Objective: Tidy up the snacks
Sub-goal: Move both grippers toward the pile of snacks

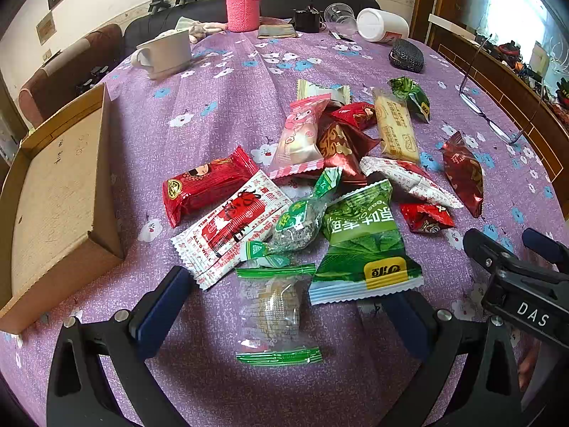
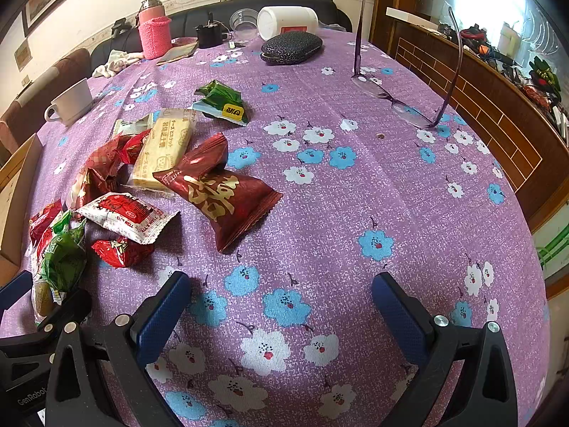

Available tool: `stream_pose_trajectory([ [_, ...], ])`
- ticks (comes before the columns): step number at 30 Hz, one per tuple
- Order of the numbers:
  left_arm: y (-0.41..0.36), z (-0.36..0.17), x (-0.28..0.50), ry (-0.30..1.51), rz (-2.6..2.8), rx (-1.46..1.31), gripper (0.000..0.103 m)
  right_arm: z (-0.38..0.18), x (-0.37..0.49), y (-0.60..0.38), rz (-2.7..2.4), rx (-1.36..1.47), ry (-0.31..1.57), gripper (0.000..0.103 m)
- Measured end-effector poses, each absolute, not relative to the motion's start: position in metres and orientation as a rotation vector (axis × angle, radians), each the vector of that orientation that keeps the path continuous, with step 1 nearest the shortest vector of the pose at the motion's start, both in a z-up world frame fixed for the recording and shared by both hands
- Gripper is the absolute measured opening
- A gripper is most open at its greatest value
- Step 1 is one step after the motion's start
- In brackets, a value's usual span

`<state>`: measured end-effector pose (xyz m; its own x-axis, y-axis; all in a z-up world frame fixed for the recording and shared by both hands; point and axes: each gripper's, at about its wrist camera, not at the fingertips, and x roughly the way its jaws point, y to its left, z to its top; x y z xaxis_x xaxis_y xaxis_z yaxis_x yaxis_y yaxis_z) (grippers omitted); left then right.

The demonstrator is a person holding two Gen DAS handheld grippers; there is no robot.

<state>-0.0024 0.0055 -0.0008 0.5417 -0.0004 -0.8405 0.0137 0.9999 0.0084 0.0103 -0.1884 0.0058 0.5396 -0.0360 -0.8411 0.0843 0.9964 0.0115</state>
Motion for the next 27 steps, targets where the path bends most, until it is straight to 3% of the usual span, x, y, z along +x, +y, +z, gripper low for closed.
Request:
stream_pose_trajectory([
  [27, 0.0060, -0.0004, -0.0033, 1.047, -0.053, 0.031, 0.103, 0.0062, 0.0112, -0.1900, -0.045, 0.044, 1.008, 0.102],
])
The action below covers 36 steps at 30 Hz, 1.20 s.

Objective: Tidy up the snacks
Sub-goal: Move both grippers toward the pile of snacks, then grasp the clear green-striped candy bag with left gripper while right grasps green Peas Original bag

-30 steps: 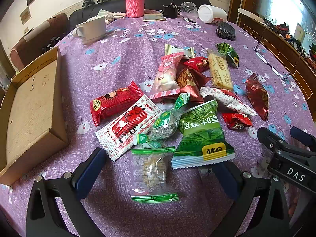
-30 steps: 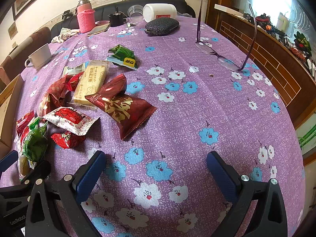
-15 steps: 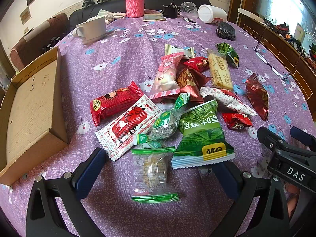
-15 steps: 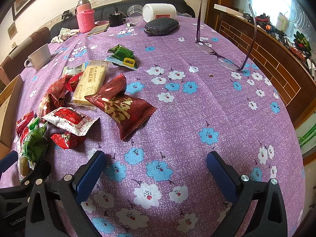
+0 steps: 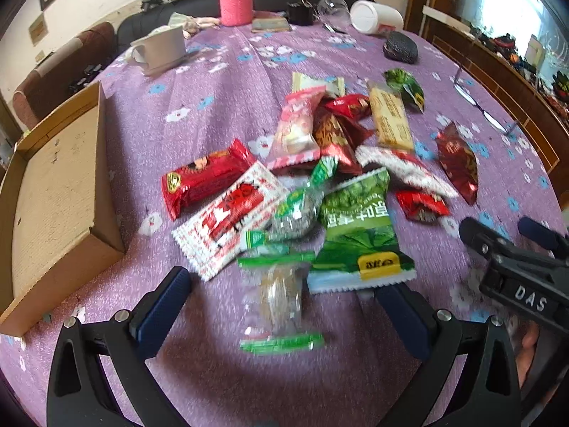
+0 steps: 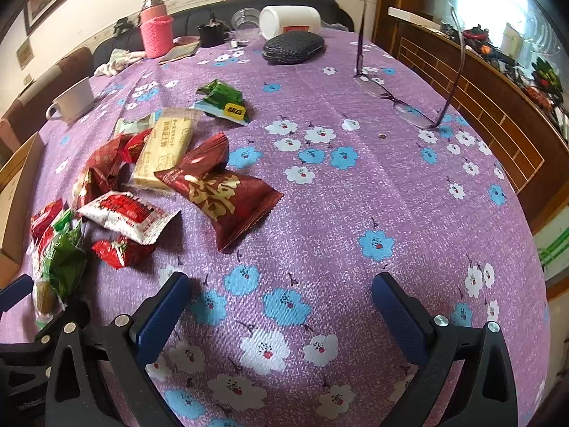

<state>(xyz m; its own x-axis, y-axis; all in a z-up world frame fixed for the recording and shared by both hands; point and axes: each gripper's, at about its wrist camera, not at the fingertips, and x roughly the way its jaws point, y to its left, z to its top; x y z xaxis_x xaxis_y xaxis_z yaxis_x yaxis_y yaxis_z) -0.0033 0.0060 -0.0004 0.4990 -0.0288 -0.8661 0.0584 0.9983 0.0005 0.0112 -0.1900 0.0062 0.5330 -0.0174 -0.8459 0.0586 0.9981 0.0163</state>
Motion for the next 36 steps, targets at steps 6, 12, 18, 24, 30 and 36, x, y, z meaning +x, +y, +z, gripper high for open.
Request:
stream_pose_trajectory([
  [6, 0.024, 0.005, -0.026, 1.050, -0.151, 0.018, 0.103, 0.011, 0.000, -0.202, 0.039, 0.083, 1.036, 0.102],
  [12, 0.054, 0.011, -0.047, 1.019, -0.222, -0.054, 0.103, 0.013, -0.013, -0.210, 0.091, 0.126, 1.014, 0.102],
  [18, 0.061, 0.022, -0.051, 0.964, -0.237, -0.043, 0.103, 0.021, -0.021, -0.206, 0.126, 0.126, 0.961, 0.102],
  [24, 0.051, 0.016, -0.033, 1.003, -0.239, -0.064, 0.077, 0.024, -0.022, -0.213, 0.134, 0.170, 0.935, 0.102],
  [30, 0.041, 0.012, -0.015, 1.001, -0.216, -0.063, 0.069, 0.025, -0.022, -0.220, 0.156, 0.218, 0.926, 0.102],
  [36, 0.034, 0.011, -0.015, 0.974, -0.152, 0.016, 0.032, 0.025, -0.022, -0.219, 0.171, 0.223, 0.922, 0.102],
])
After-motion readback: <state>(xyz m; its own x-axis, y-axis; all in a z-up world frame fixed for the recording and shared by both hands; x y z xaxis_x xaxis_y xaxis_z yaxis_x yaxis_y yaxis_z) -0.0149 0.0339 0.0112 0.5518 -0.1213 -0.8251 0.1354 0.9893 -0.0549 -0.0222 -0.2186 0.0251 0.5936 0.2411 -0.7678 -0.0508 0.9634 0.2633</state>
